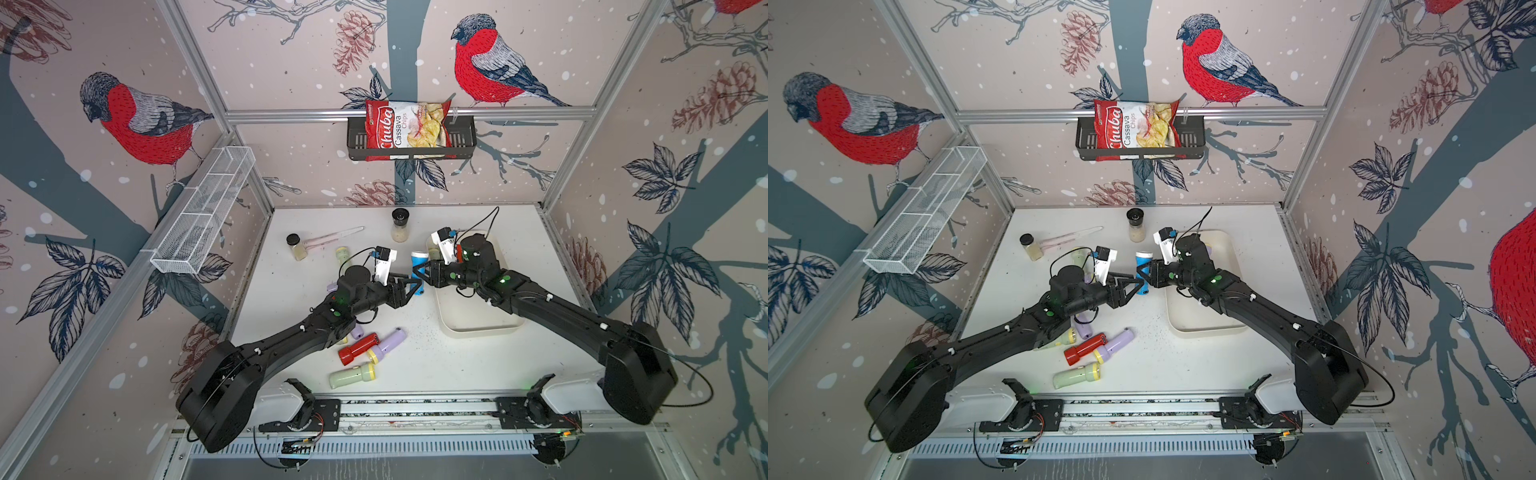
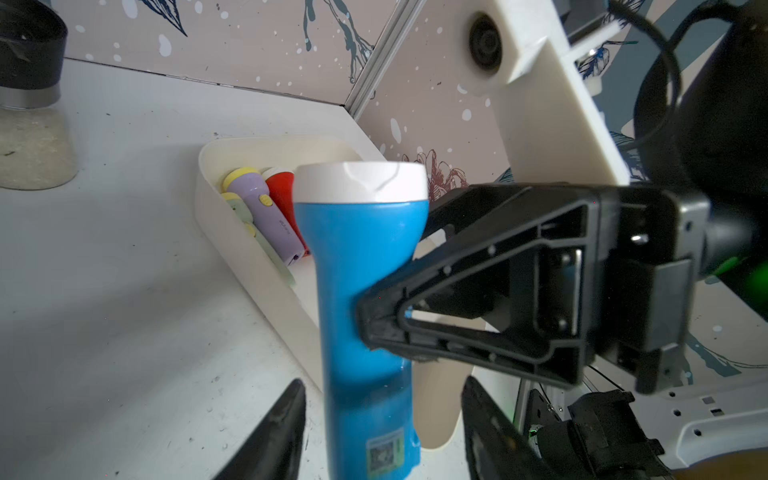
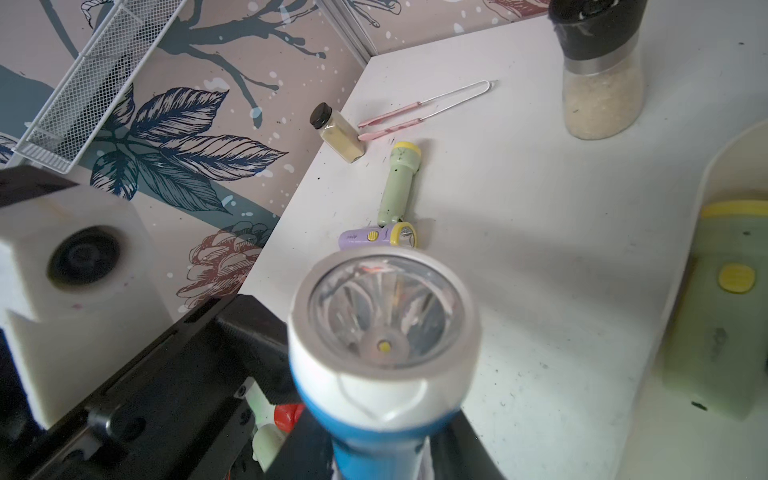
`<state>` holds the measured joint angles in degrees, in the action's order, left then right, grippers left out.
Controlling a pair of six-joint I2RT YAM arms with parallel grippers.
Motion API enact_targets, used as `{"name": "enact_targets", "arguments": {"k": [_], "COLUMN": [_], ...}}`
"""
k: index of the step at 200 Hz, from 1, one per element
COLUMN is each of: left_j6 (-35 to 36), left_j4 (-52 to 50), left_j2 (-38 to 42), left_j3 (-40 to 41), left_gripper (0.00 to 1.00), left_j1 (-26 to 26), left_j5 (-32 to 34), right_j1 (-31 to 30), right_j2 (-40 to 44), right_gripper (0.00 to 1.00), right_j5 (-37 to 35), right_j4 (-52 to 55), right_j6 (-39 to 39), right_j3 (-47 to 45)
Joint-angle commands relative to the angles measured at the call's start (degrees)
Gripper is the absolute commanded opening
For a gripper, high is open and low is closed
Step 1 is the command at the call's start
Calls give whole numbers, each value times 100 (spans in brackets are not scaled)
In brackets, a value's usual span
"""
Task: Put the flashlights into the storage boxes
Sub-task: Pick up the flashlight from the center of the board, then place the flashlight at the storage box.
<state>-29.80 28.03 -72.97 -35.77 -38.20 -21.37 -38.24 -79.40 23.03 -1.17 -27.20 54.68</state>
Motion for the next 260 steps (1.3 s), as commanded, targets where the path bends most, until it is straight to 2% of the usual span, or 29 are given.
{"name": "enact_targets", "arguments": {"k": [1,22,63,99,155,208,234,260], "left_j6": [24,69,237,186,240,245,229,231], "left_j4": [-84,-336,-1337,-1576,-1783,-1837,-1851,-1894], "left_j2": [-89,-335,-1148,-1565,-1755,-1738,-1729,-1702], "left_j3": [-133,-385,-1282,-1678,-1914,-1925,-1919,-1907], "left_gripper": [64,64,62,61,60,61,61,61], "left_j1": [-13,-13,-72,-90,-92,-83,-83,-83], "left_j5": [187,299,573,790,915,1041,1073,1095], "right_j1": [228,810,2252,2932,3189,3261,3267,3269], "right_j2": [30,-2,-463,-1357,-2925,-3638,-3874,-3972], "right_gripper": [32,32,32,32,33,36,42,53], "right_j5": [-8,-19,-288,-722,-1047,-1034,-934,-914], "right_j4": [41,769,2495,3185,3538,3675,3730,3765], "right_j6": [-73,181,1204,1671,1901,1851,1799,1756], "right_j3": [0,118,665,1320,2555,3242,3506,3670]}}
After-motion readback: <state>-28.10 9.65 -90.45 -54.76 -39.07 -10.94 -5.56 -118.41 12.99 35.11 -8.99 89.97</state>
